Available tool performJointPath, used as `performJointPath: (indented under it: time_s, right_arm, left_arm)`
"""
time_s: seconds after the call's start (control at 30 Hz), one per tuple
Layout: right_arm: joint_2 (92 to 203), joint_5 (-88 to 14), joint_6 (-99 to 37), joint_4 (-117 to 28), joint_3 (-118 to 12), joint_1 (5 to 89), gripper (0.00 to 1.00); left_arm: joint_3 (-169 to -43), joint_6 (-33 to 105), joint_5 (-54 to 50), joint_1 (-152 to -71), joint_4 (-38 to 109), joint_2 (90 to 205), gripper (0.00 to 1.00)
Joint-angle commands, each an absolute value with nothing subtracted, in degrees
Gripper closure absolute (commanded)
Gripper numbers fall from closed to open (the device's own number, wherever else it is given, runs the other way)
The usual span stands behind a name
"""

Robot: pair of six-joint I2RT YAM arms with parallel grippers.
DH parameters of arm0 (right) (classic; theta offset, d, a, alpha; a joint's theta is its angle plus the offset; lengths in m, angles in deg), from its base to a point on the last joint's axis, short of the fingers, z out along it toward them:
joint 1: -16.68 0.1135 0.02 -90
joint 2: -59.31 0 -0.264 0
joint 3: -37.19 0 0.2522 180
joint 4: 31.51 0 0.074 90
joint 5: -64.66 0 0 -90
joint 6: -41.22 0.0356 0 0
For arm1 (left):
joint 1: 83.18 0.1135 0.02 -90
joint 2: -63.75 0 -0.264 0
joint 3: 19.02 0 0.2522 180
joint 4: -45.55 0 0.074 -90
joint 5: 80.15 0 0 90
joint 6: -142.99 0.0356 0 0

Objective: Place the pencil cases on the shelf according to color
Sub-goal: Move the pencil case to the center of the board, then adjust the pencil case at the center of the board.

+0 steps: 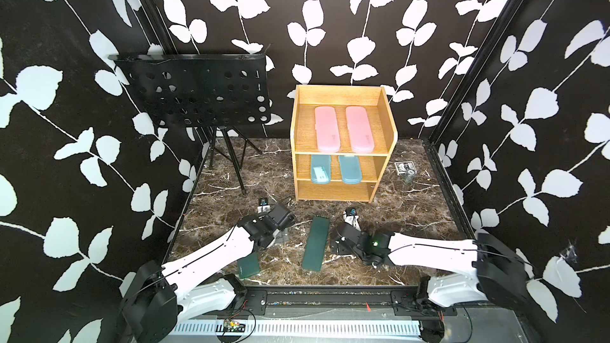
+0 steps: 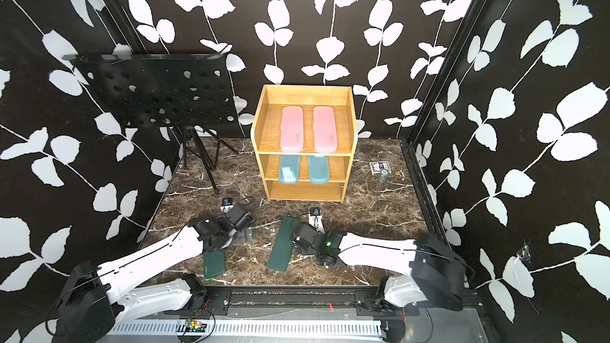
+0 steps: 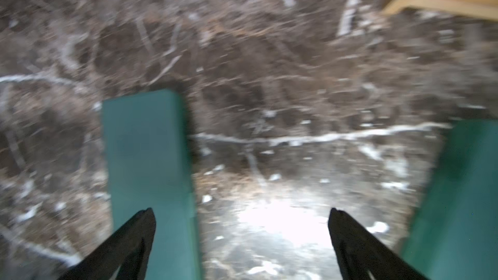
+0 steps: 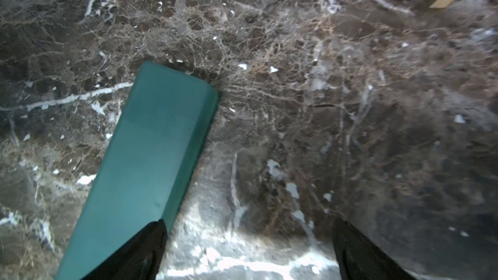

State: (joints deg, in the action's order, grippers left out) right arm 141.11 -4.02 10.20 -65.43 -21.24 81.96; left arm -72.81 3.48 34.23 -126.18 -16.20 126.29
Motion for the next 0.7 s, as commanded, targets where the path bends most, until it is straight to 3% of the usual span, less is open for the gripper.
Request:
performJointPath:
  time_s: [0.0, 0.43, 0.67]
  right_arm:
    - [145.0, -2.1, 14.1, -65.3, -28.6, 82.4, 0.01]
    - [158.5, -1.1, 15.4, -77.7, -42.5, 84.5, 0.01]
    - [162.8, -0.5, 15.7, -81.9, -47.5, 85.7, 0.01]
  left_arm:
    - [-73.4, 6.3, 32.8, -122.4, -21.1, 124.4, 0.01]
    - [-66.9, 14.4, 16.1, -103.6, -12.3, 120.0, 0.01]
    - [-64.8, 13.4, 13.4, -102.8, -9.5, 122.7, 0.01]
